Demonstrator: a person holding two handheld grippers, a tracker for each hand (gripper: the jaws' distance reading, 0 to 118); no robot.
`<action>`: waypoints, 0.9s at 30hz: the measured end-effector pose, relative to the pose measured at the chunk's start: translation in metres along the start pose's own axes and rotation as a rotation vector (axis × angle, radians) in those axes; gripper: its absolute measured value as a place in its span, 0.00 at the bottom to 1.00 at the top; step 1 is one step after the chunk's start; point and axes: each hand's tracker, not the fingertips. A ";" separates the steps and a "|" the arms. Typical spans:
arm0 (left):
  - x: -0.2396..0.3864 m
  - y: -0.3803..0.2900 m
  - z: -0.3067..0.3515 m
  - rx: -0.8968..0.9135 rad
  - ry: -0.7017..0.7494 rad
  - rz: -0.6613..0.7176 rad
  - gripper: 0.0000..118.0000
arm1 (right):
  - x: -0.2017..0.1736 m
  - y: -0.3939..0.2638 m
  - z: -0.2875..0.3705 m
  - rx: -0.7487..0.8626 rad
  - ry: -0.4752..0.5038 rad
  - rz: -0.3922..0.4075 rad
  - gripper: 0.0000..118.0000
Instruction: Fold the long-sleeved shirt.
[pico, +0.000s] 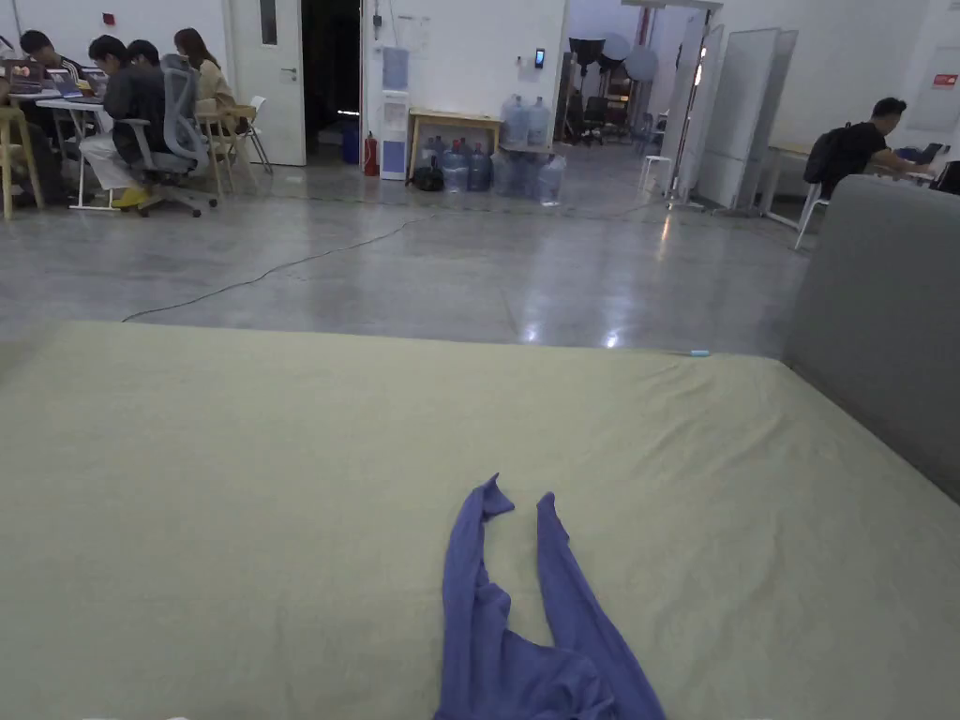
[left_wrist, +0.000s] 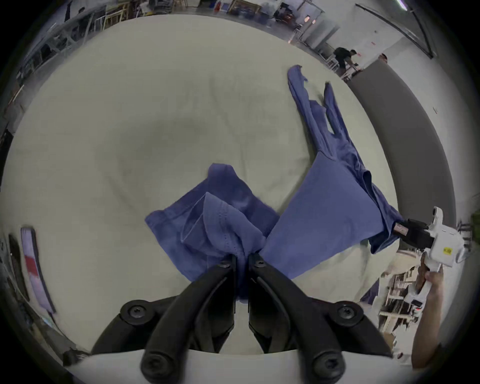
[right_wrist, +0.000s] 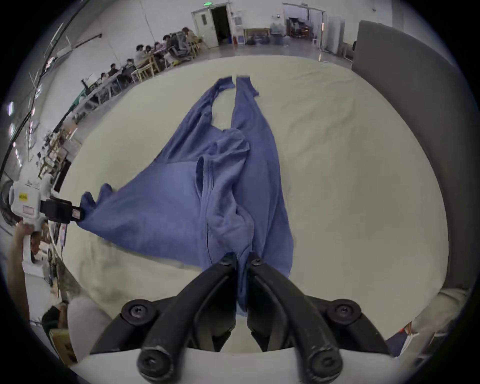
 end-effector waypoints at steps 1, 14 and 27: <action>-0.003 -0.012 -0.002 0.001 0.003 0.008 0.01 | -0.001 -0.013 -0.002 -0.007 0.001 -0.002 0.02; -0.045 -0.057 -0.034 0.038 -0.095 0.339 0.08 | 0.008 -0.049 -0.052 -0.098 -0.044 -0.073 0.39; -0.020 -0.151 0.053 0.190 -0.006 0.264 0.17 | -0.016 -0.110 0.091 0.089 0.058 -0.019 0.02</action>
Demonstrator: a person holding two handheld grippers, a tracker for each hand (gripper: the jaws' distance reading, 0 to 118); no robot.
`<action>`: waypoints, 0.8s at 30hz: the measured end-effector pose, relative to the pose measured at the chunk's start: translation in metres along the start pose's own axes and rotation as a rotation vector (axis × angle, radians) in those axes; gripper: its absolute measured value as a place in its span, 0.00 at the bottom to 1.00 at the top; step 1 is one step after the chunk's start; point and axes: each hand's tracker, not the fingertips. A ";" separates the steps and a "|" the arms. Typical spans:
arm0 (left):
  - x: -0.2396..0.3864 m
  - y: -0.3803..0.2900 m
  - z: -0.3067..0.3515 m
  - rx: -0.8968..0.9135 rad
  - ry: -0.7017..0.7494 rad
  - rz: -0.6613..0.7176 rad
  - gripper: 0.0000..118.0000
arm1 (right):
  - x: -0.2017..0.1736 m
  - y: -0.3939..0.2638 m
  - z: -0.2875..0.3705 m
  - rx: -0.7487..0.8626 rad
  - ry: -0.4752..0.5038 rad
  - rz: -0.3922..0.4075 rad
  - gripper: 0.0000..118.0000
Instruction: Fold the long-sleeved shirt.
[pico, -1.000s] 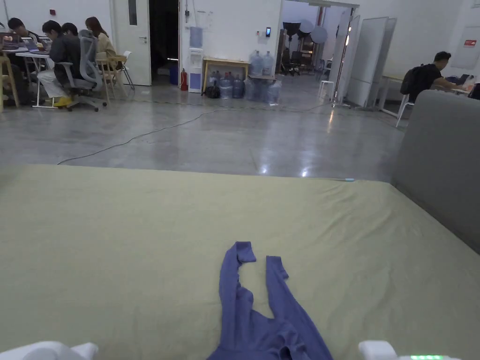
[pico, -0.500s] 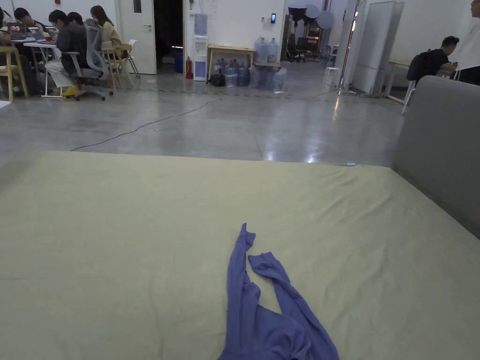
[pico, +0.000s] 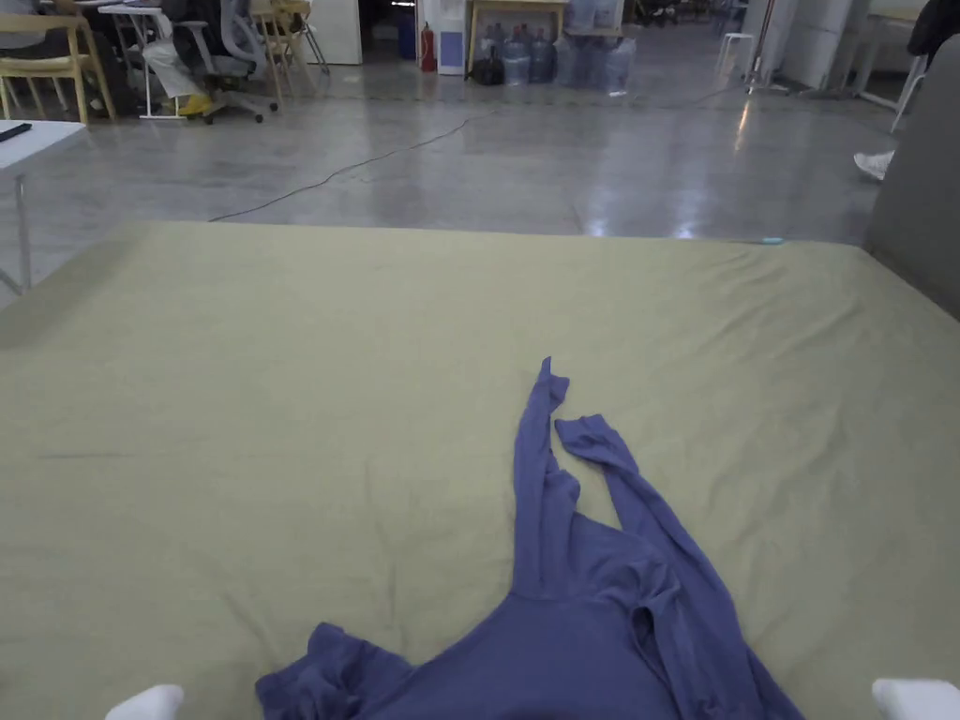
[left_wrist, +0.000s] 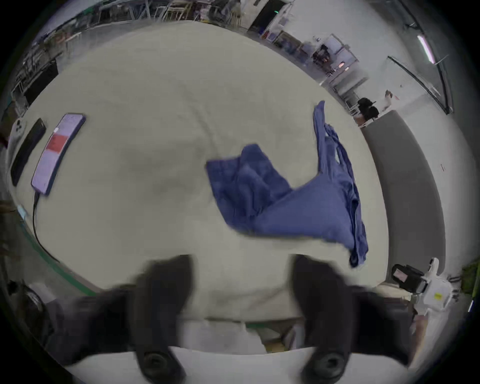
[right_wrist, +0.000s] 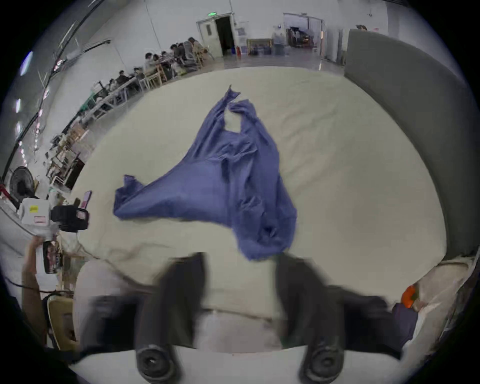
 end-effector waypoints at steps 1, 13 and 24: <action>0.003 -0.006 -0.002 -0.009 0.012 -0.013 0.08 | -0.005 -0.005 -0.008 -0.023 0.004 -0.013 0.00; 0.072 0.036 -0.014 0.007 -0.080 -0.195 0.08 | -0.005 0.001 -0.034 -0.059 -0.090 0.051 0.00; 0.203 0.173 -0.174 -0.121 -0.118 -0.213 1.00 | 0.013 0.007 -0.068 -0.097 -0.072 -0.015 0.00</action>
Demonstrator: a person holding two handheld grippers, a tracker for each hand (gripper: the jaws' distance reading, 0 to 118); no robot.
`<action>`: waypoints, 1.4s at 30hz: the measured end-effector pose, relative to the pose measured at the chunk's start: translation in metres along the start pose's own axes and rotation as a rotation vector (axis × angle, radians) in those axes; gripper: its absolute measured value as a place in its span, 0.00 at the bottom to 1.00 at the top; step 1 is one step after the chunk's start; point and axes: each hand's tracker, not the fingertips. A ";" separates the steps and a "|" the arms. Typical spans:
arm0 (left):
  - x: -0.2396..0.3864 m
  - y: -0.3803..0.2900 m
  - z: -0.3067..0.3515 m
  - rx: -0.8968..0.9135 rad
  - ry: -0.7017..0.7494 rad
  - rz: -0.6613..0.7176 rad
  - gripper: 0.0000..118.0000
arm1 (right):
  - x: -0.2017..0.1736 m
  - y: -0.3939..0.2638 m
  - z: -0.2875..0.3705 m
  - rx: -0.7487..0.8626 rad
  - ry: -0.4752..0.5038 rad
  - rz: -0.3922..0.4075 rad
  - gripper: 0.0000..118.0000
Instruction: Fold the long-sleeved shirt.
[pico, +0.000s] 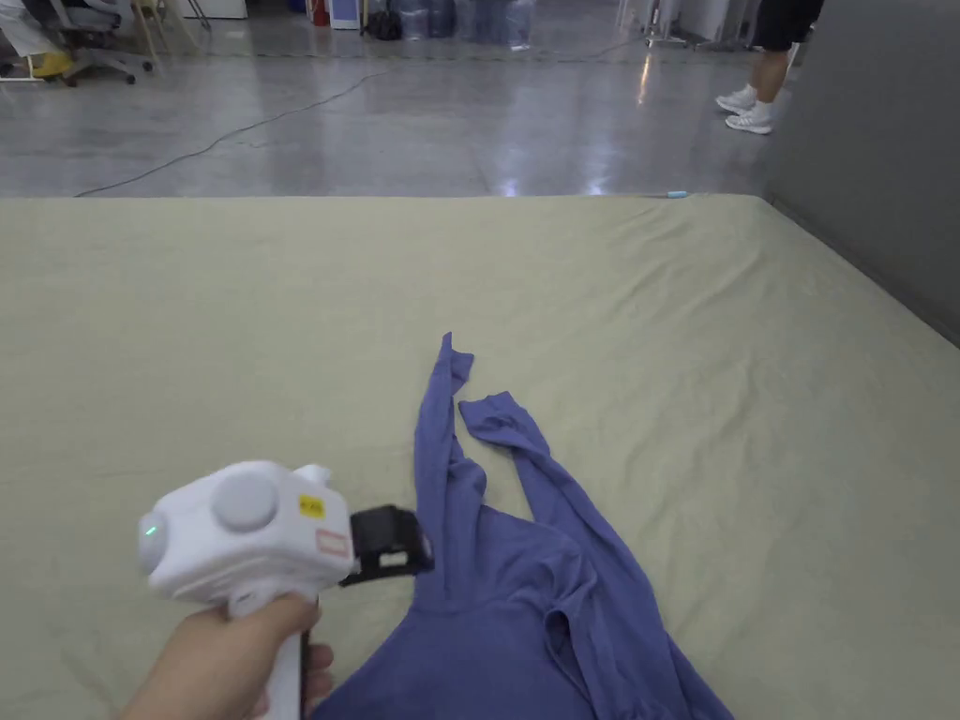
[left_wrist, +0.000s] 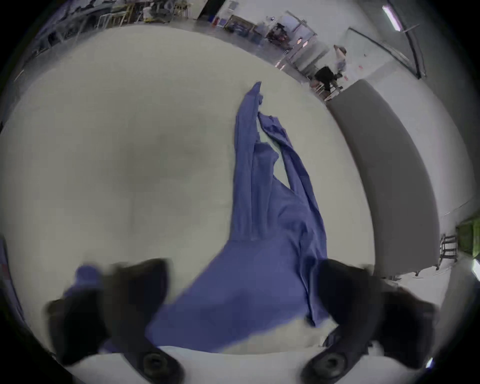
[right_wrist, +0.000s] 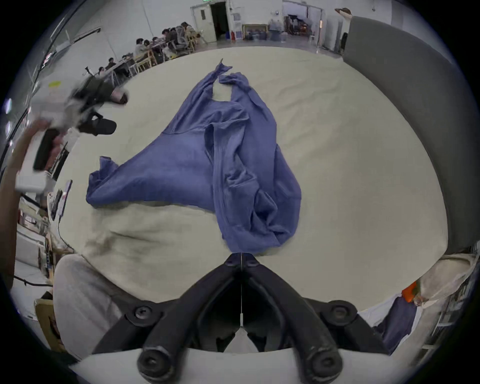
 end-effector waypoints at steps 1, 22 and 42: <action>0.007 0.014 -0.020 0.022 0.031 -0.013 1.00 | 0.004 0.001 -0.003 -0.006 -0.005 -0.013 0.00; 0.061 0.038 -0.071 0.043 0.228 -0.266 0.00 | 0.027 -0.006 -0.036 -0.031 -0.028 0.038 0.91; 0.069 0.032 0.087 0.237 0.042 -0.155 0.00 | 0.007 0.020 0.016 0.200 -0.096 0.176 0.08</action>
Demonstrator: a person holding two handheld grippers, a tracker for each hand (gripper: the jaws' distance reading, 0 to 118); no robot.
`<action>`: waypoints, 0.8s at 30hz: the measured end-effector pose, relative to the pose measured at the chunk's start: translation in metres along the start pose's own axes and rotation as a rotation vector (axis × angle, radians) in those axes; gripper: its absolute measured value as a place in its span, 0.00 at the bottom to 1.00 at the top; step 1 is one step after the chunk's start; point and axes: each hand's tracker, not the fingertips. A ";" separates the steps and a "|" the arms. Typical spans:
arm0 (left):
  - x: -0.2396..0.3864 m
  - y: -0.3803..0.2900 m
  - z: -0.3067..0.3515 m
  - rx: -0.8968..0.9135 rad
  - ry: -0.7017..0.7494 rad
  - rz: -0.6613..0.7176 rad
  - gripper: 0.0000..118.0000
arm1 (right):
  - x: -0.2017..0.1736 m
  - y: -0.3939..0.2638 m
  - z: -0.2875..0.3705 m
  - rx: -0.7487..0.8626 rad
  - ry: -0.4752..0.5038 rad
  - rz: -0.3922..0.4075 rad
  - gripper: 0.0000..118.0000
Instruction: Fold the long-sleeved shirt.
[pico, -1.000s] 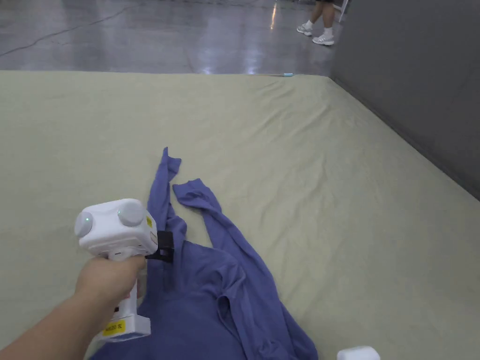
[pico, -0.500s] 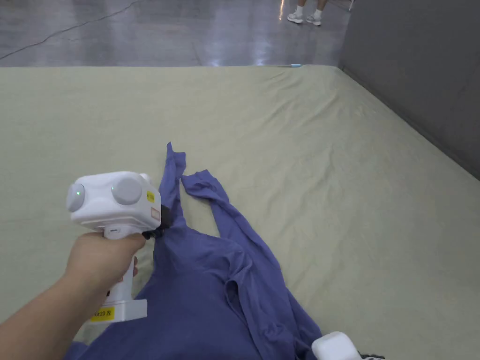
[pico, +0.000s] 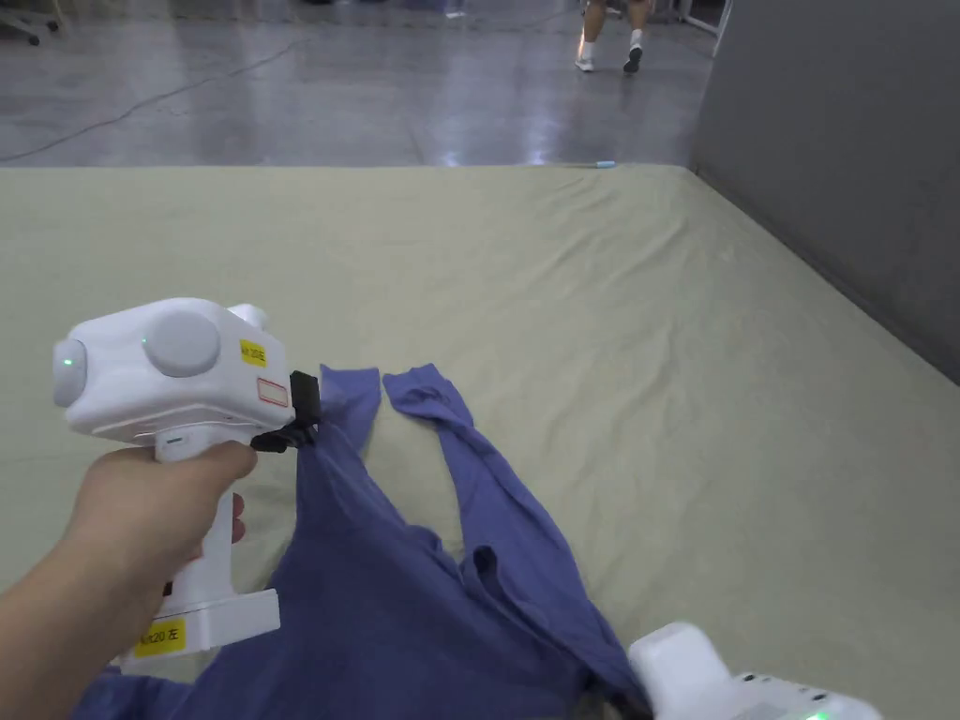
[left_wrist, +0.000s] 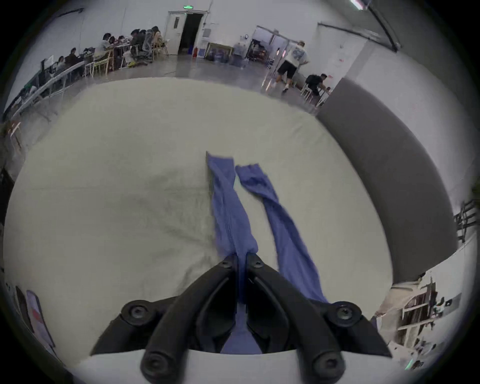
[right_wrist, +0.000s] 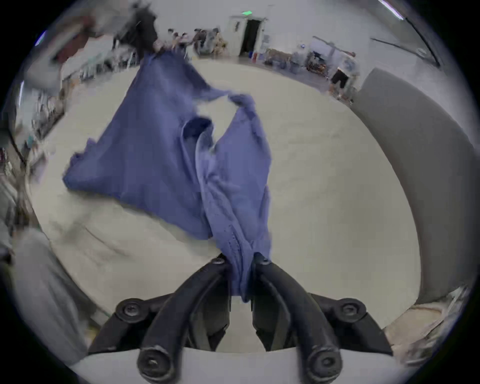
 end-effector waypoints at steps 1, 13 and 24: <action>0.002 0.007 0.018 0.016 -0.009 0.001 0.00 | 0.011 0.014 0.021 0.045 0.025 -0.041 0.08; 0.054 0.165 0.270 0.506 0.062 -0.080 0.00 | 0.051 0.298 0.222 0.453 -0.076 0.112 0.07; 0.059 0.299 0.325 0.659 0.141 -0.016 0.00 | 0.046 0.509 0.269 0.522 -0.390 0.140 0.07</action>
